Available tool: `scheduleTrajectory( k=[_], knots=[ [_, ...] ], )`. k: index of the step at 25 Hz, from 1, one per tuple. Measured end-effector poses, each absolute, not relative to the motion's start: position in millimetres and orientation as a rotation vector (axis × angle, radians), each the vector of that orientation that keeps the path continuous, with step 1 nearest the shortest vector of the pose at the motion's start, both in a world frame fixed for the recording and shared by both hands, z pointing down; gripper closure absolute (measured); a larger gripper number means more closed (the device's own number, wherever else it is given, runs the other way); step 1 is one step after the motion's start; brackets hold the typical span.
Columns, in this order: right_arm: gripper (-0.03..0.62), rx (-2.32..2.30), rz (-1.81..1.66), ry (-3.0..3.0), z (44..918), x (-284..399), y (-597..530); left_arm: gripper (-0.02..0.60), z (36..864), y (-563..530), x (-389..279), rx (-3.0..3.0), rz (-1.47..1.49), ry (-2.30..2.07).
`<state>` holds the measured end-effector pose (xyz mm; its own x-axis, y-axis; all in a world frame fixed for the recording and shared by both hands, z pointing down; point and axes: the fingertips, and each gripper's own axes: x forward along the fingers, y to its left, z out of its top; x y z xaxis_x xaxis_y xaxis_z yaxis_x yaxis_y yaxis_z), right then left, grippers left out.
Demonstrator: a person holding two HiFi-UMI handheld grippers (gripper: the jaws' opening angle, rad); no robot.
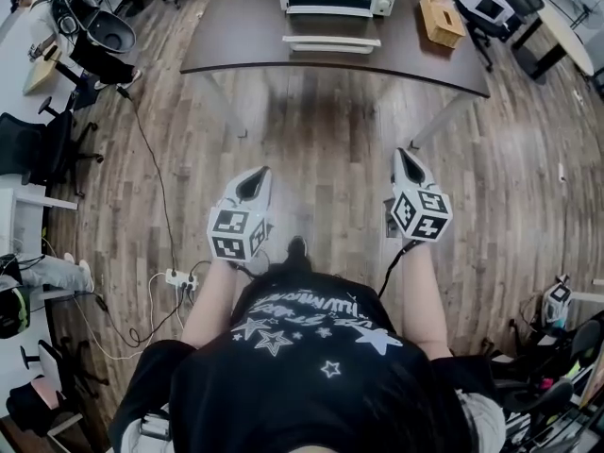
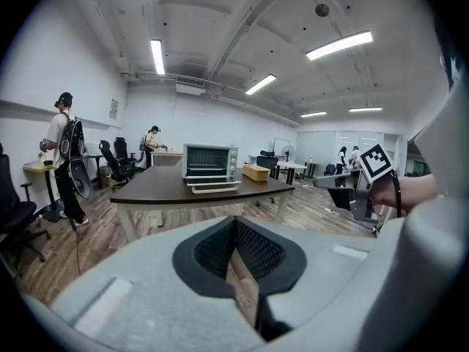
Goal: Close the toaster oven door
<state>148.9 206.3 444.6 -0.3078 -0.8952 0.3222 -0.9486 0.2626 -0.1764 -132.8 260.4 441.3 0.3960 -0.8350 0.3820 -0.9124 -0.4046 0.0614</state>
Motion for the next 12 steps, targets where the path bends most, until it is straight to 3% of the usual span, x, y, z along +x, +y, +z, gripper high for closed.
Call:
scheduleTrajectory(
  k=[5,7,12],
  knots=[
    [0.588,1.829,0.52,-2.381,434,134,162,0.572,438,207,-158,2.434,0.42,-1.514],
    [0.523,1.844,0.516,-2.372,434,125,148,0.572,439,190,-163,2.453,0.422,-1.49],
    [0.465,1.898,0.546,-2.317,442,113,133,0.572,448,168,-168,2.506,0.461,-1.4]
  ],
)
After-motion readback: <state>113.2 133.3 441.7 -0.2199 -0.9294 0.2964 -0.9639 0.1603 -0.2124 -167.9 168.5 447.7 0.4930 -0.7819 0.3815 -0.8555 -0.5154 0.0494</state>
